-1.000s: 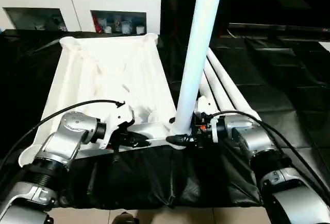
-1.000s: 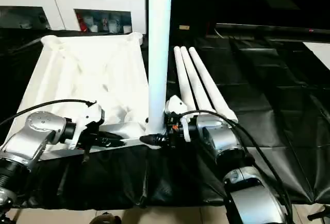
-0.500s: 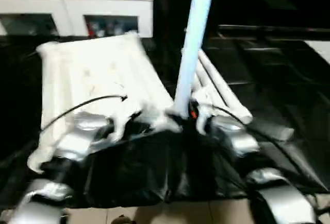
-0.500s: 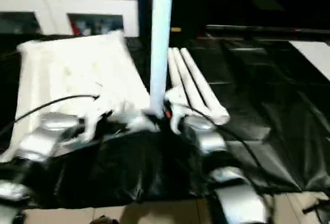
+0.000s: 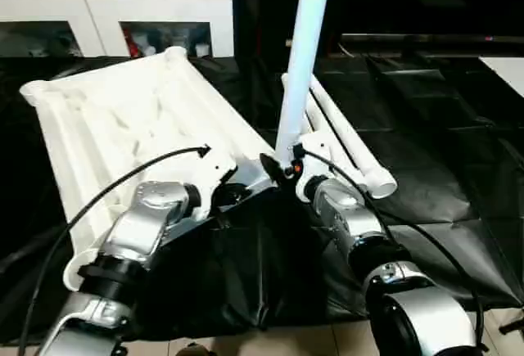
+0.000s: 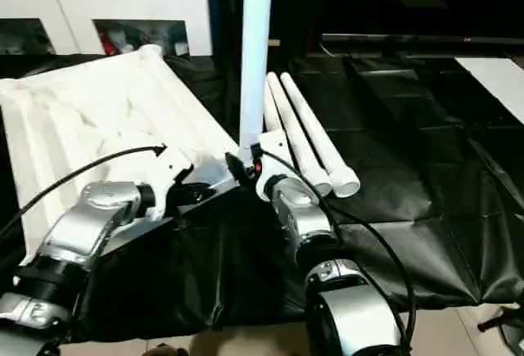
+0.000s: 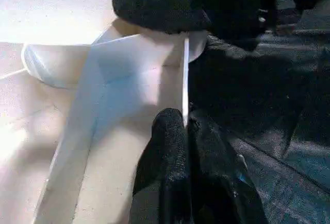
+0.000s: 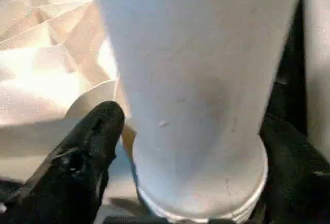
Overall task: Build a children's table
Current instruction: Rotate leg to tighten
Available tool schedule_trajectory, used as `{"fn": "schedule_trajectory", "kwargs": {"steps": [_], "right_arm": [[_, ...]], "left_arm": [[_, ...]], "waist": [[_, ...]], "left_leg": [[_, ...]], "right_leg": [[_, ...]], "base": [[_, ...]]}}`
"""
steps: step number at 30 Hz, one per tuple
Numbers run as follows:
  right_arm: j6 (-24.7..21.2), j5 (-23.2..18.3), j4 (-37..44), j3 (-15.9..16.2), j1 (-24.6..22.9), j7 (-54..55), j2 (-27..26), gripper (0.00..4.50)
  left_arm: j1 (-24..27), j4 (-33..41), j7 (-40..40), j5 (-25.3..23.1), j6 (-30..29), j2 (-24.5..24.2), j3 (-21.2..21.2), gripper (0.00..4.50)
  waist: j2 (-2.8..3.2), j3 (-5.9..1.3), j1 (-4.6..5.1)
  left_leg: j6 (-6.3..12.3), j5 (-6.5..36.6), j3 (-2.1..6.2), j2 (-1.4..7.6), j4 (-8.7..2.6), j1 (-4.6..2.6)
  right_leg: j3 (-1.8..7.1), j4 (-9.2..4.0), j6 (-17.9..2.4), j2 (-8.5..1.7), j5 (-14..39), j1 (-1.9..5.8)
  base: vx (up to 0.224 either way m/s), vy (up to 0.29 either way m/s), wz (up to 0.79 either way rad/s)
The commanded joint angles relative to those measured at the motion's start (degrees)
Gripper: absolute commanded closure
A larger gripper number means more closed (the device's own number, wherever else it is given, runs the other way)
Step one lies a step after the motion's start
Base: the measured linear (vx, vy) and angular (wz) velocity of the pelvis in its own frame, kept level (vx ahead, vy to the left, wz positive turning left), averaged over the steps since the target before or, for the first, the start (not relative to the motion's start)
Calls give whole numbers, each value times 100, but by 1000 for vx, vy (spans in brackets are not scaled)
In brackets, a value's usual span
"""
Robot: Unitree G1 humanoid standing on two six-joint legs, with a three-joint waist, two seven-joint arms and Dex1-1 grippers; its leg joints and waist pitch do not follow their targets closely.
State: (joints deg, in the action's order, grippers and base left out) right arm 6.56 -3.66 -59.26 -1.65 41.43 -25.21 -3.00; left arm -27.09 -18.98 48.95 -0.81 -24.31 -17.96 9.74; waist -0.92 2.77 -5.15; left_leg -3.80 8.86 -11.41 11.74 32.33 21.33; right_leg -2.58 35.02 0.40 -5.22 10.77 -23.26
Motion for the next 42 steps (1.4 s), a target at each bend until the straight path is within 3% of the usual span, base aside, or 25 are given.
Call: {"fn": "schedule_trajectory", "kwargs": {"steps": [1, 5, 6, 8, 10, 12, 14, 15, 16, 19, 20, 29, 33, 34, 36, 38, 40, 42], "right_arm": [[68, 216, -86, 354, -54, -422, 64, 34], [128, 265, 125, 496, -190, -1130, 386, 24], [90, 246, 244, 557, -255, -1450, 475, 24], [9, 205, 441, 668, -369, -1991, 609, 24], [-81, 153, 679, 812, -505, -2536, 754, 24], [-97, 142, 748, 853, -543, -2660, 793, 24], [-209, 80, 987, 987, -656, -3149, 954, 24], [-345, 10, 1152, 1058, -710, -3530, 1076, 24], [-411, -21, 1222, 1091, -728, -3716, 1136, 52], [-525, -26, 1311, 1132, -735, -3941, 1204, 65], [-566, -29, 1356, 1155, -742, -4017, 1229, 77], [-856, 65, 1581, 1472, -686, -4629, 1407, 152], [-910, 67, 1591, 1499, -685, -4662, 1382, 171], [-973, 23, 1544, 1407, -694, -4441, 1276, 173], [-982, 17, 1492, 1350, -694, -4247, 1207, 174], [-856, 213, 1170, 1229, -637, -3253, 992, 175], [-821, 310, 946, 1126, -582, -2561, 828, 175], [-886, 317, 533, 863, -434, -1365, 495, 176]], "left_arm": [[-4, 216, 468, 254, 357, -77, 131, 450], [14, 195, 1138, 362, 598, -402, 226, 450], [3, 151, 1295, 357, 670, -496, 264, 450], [-32, 60, 1480, 349, 769, -616, 309, 450], [-81, -47, 1640, 347, 836, -704, 333, 450], [-89, -66, 1681, 349, 829, -725, 341, 450], [-119, -148, 1933, 382, 932, -829, 388, 450], [-130, -195, 2150, 395, 1039, -921, 435, 450], [-131, -209, 2273, 415, 1063, -965, 456, 450], [-136, -227, 2431, 452, 1101, -1011, 492, 450], [-141, -239, 2477, 463, 1115, -1020, 499, 450], [-176, -352, 2897, 470, 1188, -1178, 622, 450], [-166, -389, 2845, 441, 1206, -1193, 597, 450], [-178, -439, 2548, 426, 1113, -1101, 479, 450], [-196, -476, 2344, 415, 1056, -1027, 407, 450], [-279, -611, 1683, 319, 879, -801, 235, 450], [-333, -674, 1259, 273, 719, -647, 125, 450], [-450, -744, 385, 171, 401, -343, -98, 450]], "waist": [[42, -356, -20], [59, -353, -34], [99, -350, -39], [93, -356, -43], [151, -364, -84], [128, -360, -102], [169, -362, -133], [157, -357, -138], [169, -350, -148], [166, -348, -152], [194, -347, -158], [162, -349, -178], [147, -347, -184], [115, -346, -180], [138, -334, -187], [122, -314, -175], [115, -274, -106], [112, -276, -73]], "left_leg": [[-3, 1620, 84, 126, -378, -85], [-4, 1724, 68, 138, -374, -114], [-17, 1737, 84, 137, -384, -102], [-18, 1719, 77, 148, -380, -102], [-5, 1698, 71, 155, -365, -105], [-1, 1733, 59, 153, -361, -109], [-35, 1777, 66, 154, -360, -117], [-45, 1839, 67, 151, -363, -114], [-35, 1884, 71, 141, -368, -112], [-73, 1944, 74, 163, -375, -125], [-87, 1949, 78, 163, -377, -131], [-97, 1918, 80, 166, -380, -131], [-110, 1927, 79, 167, -381, -129], [-109, 1913, 73, 167, -380, -129], [-140, 1981, 78, 169, -389, -140], [-182, 2119, 86, 161, -399, -139], [-356, 2443, 126, 140, -418, -184], [-403, 2502, 149, 142, -426, -194]], "right_leg": [[177, -395, -1212, -251, 951, 220], [192, -409, -1230, -251, 1017, 202], [186, -391, -1237, -240, 962, 214], [177, -365, -1260, -220, 804, 224], [169, -334, -1331, -214, 597, 228], [170, -343, -1373, -213, 579, 228], [173, -344, -1390, -230, 651, 228], [172, -353, -1379, -224, 726, 233], [169, -366, -1363, -224, 828, 247], [176, -368, -1415, -237, 928, 224], [173, -368, -1427, -235, 919, 220], [170, -359, -1467, -244, 906, 227], [174, -361, -1466, -254, 948, 226], [177, -361, -1459, -252, 962, 227], [180, -374, -1427, -262, 1133, 213], [188, -407, -1344, -278, 1467, 205], [194, -493, -1149, -317, 2297, 157], [192, -525, -1005, -329, 2600, 146]], "base": [[0, 0, 0], [0, 0, 0], [0, 0, 0], [0, 0, 0], [0, 0, 0], [0, 0, 0], [0, 0, 0], [0, 0, 0], [0, 0, 0], [0, 0, 0], [0, 0, 0], [0, 0, 0], [0, 0, 0], [0, 0, 0], [0, 0, 0], [0, 0, 0], [0, 0, 0], [0, 0, 0]]}}
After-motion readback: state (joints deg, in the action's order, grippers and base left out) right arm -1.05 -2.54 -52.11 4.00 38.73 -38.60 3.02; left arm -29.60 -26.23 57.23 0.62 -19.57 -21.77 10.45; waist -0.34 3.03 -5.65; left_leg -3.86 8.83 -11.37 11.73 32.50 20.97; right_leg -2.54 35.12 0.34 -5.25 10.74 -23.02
